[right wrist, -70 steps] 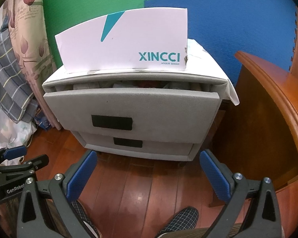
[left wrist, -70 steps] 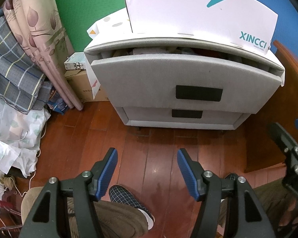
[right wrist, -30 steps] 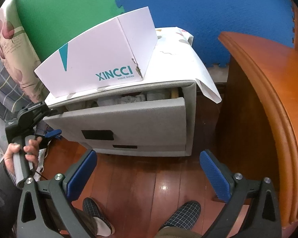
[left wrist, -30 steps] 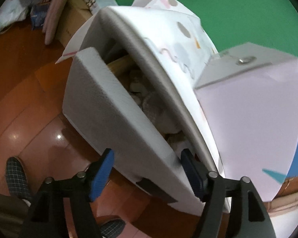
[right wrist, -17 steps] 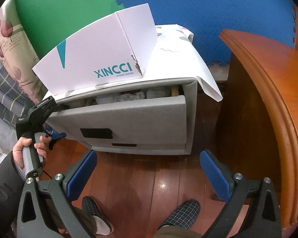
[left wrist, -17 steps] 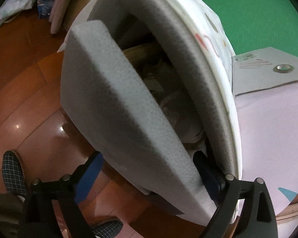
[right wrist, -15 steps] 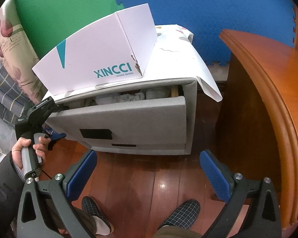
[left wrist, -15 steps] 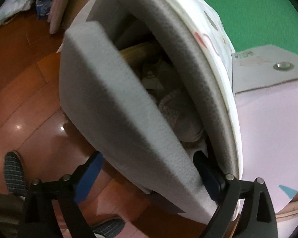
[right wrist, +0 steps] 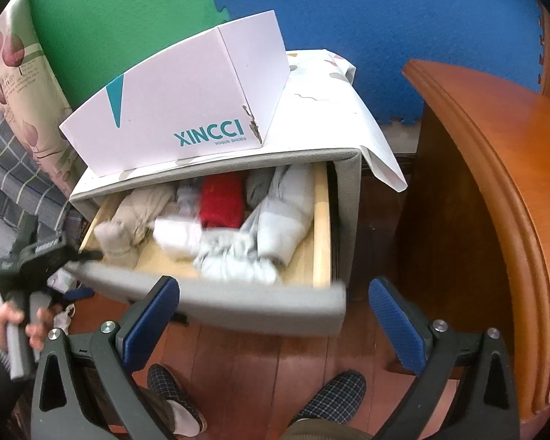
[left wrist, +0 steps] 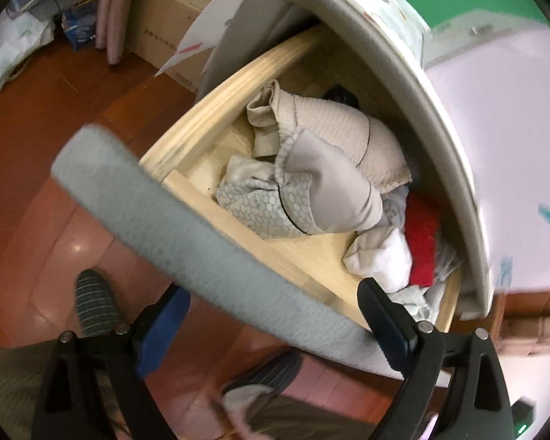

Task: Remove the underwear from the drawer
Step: 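Grasp the top drawer front with the left tool and pull it open, then release the drawer front with the left tool while moving the right tool over the drawer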

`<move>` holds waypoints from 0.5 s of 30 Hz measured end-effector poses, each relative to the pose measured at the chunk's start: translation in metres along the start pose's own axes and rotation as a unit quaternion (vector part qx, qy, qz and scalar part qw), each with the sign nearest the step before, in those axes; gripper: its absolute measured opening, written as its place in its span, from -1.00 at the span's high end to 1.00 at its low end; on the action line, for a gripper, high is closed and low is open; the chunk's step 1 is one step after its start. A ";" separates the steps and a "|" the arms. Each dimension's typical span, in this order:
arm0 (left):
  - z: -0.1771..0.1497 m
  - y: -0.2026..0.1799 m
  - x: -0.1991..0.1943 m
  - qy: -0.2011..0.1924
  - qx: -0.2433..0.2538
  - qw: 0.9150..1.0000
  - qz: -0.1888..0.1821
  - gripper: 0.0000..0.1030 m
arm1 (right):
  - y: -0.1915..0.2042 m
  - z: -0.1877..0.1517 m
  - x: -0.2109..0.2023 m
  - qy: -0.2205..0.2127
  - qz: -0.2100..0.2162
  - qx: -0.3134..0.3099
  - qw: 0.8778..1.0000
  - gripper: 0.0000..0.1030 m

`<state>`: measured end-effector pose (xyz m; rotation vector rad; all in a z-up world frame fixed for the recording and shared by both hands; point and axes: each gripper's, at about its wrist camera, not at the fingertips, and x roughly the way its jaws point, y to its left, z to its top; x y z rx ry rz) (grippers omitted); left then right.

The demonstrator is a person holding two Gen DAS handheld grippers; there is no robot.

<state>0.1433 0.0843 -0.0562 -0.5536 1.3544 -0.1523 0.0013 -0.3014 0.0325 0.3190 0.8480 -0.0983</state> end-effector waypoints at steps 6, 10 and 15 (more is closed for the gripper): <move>-0.030 0.002 -0.016 0.024 0.032 0.999 0.034 -0.88 | 0.001 0.000 0.000 -0.001 -0.009 -0.005 1.000 -0.99; -0.037 0.008 -0.017 0.037 0.035 0.998 0.045 -0.90 | 0.001 0.000 0.000 0.002 -0.015 -0.007 1.000 -0.99; -0.043 0.008 -0.021 0.040 0.038 0.997 0.049 -0.90 | 0.001 0.000 0.003 0.010 -0.018 -0.010 1.000 -0.99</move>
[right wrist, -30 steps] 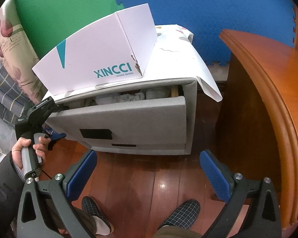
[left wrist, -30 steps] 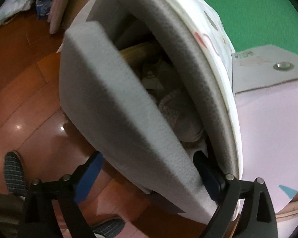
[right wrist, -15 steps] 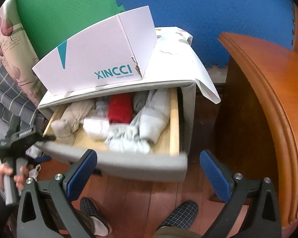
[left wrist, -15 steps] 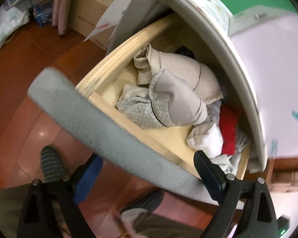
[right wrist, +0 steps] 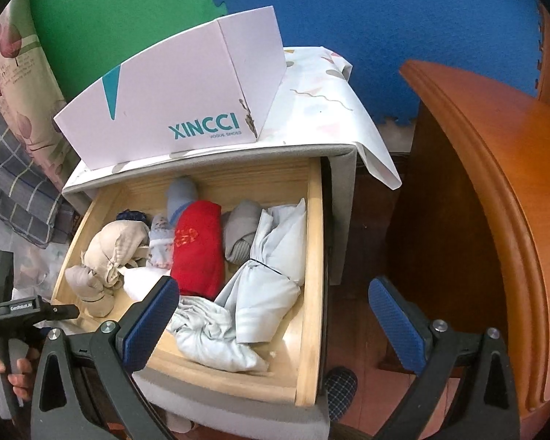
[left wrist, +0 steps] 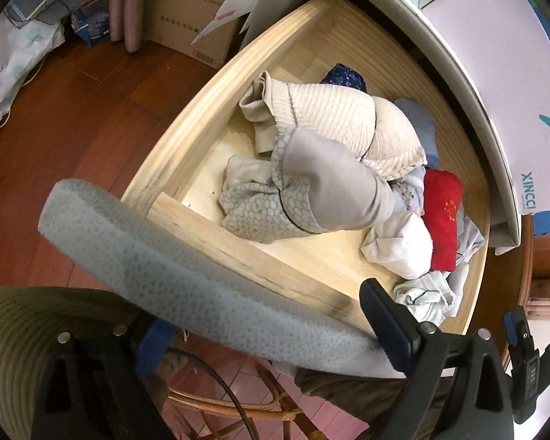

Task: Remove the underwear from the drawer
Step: 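Release the drawer front with the left tool while moving the right tool over the drawer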

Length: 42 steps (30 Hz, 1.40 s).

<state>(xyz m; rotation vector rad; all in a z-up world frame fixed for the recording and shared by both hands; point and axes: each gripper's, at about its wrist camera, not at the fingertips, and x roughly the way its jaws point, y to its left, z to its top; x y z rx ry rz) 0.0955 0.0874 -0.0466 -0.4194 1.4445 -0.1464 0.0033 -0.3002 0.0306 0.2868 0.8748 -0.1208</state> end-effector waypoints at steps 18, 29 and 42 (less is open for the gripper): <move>0.001 -0.025 -0.028 -0.020 0.051 0.995 0.084 -0.86 | 0.008 0.008 0.014 0.079 -0.011 0.008 0.997 -0.98; 0.001 -0.078 -0.107 -0.148 0.274 0.935 0.169 -0.85 | 0.020 0.030 0.037 0.155 -0.036 0.022 0.987 -0.79; 0.033 -0.048 -0.064 -0.084 0.228 0.964 0.105 -0.85 | 0.035 0.024 0.101 0.228 -0.081 0.029 0.970 -0.33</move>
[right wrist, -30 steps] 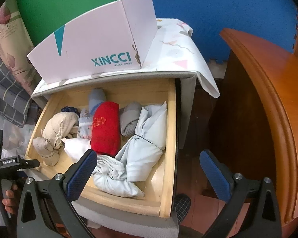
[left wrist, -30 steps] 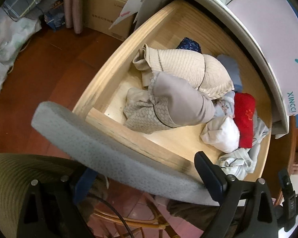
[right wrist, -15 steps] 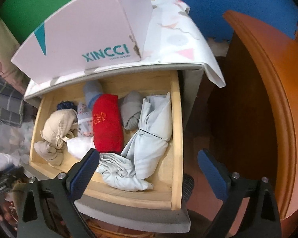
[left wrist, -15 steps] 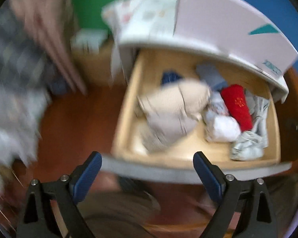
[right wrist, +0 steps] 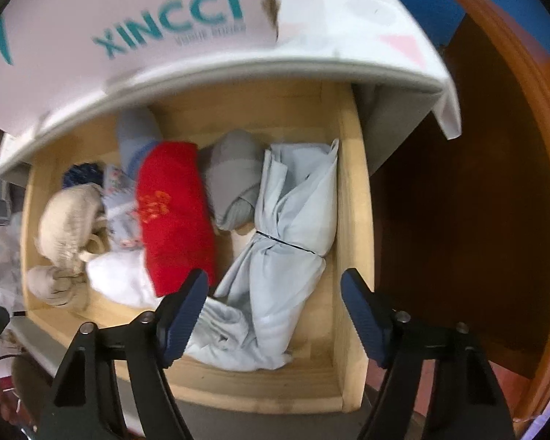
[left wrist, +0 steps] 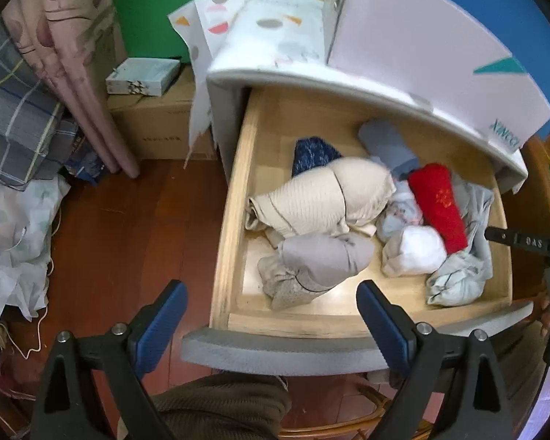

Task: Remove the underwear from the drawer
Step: 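Release the drawer front with the left tool while moving the right tool over the drawer, then grasp light blue rolled underwear with the right tool while the left grasps grey rolled underwear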

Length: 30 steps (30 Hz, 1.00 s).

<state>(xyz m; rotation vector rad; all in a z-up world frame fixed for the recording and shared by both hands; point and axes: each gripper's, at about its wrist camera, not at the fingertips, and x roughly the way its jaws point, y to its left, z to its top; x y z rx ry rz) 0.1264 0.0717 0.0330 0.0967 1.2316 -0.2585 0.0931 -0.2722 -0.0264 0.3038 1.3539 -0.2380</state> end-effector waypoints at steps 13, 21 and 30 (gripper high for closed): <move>-0.002 -0.005 0.026 0.009 0.024 1.000 -0.014 -0.85 | 0.020 0.015 0.059 0.038 -0.049 -0.025 0.998 -0.18; -0.001 -0.018 0.039 0.020 0.036 0.999 -0.015 -0.85 | 0.042 0.019 0.080 0.051 -0.103 -0.074 0.991 -0.28; 0.001 -0.038 0.059 0.036 0.058 0.998 0.008 -0.85 | 0.025 -0.004 0.073 0.025 -0.094 -0.067 0.993 0.23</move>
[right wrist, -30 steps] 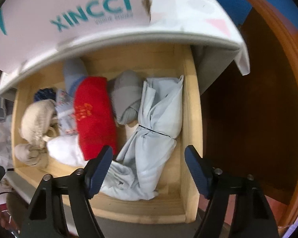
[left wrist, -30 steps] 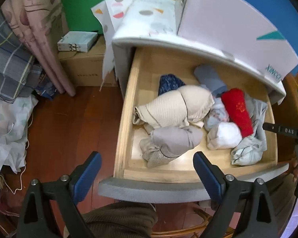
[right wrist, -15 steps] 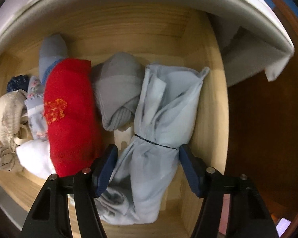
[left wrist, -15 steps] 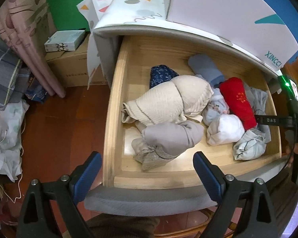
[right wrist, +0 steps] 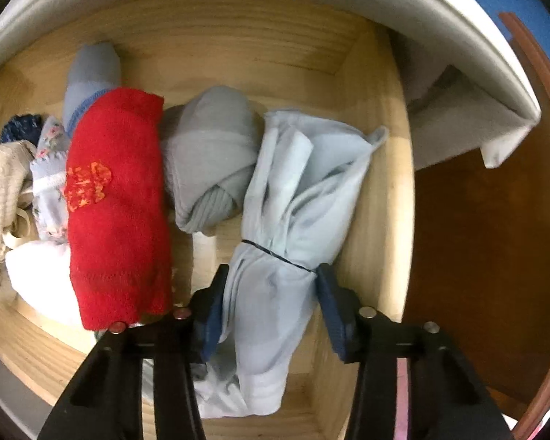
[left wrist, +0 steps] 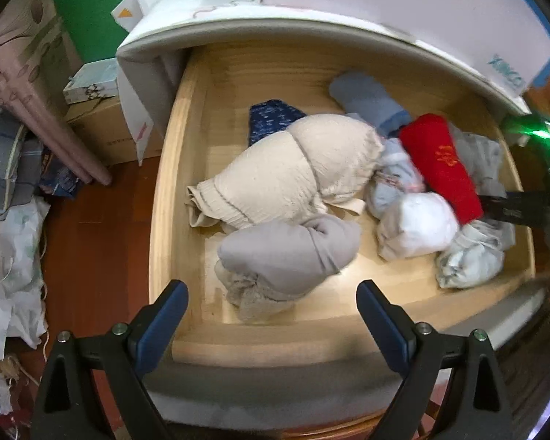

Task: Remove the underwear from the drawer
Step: 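Grasp light blue rolled underwear with the right tool while the left grasps grey rolled underwear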

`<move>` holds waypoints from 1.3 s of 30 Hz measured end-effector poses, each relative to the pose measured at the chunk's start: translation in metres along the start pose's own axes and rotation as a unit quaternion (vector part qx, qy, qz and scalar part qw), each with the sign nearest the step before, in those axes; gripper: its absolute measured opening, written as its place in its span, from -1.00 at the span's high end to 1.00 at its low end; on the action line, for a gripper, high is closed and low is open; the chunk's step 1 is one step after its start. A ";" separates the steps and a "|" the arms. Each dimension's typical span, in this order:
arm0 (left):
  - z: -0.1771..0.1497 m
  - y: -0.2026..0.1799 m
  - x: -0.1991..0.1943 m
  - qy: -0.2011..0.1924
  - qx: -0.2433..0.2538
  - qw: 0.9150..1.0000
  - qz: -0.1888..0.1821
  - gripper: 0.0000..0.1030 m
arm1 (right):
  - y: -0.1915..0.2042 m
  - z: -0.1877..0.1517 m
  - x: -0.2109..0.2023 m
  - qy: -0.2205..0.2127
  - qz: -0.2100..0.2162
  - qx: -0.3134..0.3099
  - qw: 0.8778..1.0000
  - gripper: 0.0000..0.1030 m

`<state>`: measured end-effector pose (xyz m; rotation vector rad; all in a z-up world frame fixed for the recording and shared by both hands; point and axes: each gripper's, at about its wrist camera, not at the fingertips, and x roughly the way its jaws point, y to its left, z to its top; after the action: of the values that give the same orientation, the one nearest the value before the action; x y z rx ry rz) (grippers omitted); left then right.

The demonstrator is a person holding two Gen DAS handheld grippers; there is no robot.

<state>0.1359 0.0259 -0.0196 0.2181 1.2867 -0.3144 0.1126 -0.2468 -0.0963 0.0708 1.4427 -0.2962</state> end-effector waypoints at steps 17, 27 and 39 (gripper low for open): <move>0.007 0.017 0.038 0.056 -0.079 0.995 -0.033 0.11 | -0.052 -0.032 -0.038 -0.032 0.071 0.013 0.997 0.53; -0.003 0.024 0.027 0.043 -0.084 0.994 -0.046 0.25 | -0.060 -0.038 -0.078 -0.026 0.065 -0.014 0.997 0.56; -0.006 0.029 -0.004 0.017 -0.077 0.995 -0.067 0.30 | -0.056 -0.053 -0.058 -0.027 0.050 -0.003 0.998 0.57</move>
<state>0.1395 0.0553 -0.0183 0.0063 1.3554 -0.3259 0.0423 -0.2798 -0.0394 0.1300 1.3819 -0.2100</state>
